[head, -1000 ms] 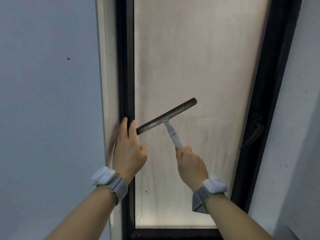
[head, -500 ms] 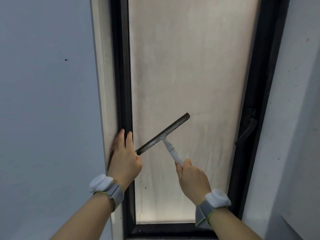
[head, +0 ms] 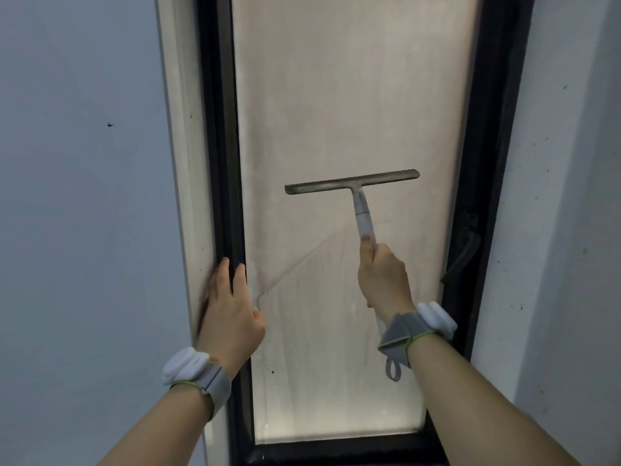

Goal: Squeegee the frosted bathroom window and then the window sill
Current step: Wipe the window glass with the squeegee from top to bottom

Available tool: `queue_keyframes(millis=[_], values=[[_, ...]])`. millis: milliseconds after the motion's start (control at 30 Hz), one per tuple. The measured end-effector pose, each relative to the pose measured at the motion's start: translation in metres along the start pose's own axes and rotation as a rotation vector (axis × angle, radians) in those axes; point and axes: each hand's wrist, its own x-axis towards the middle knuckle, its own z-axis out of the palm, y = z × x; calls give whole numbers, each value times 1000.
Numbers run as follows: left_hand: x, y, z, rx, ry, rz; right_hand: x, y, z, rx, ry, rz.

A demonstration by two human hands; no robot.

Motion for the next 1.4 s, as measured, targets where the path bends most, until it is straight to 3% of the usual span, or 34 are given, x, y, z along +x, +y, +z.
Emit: queue_keyframes(millis=[333,600,833,1000,1133,1400], values=[[-1,-3,10,-8,27,1,-41,68,62,15,24,68],[-5,11,1,-126,31,-48,-92,112,64,-105,-87,154],[-21,9,7,-189,-26,-52,-100,98,46,-115,-135,146],[-25,-3,14,-128,-46,-69,-71,66,20,-115,-53,46],[-22,-11,20,-98,-66,-38,-27,46,-1,-58,29,72],[-25,-12,32,-5,-65,-15,-18,79,6,-11,56,118]])
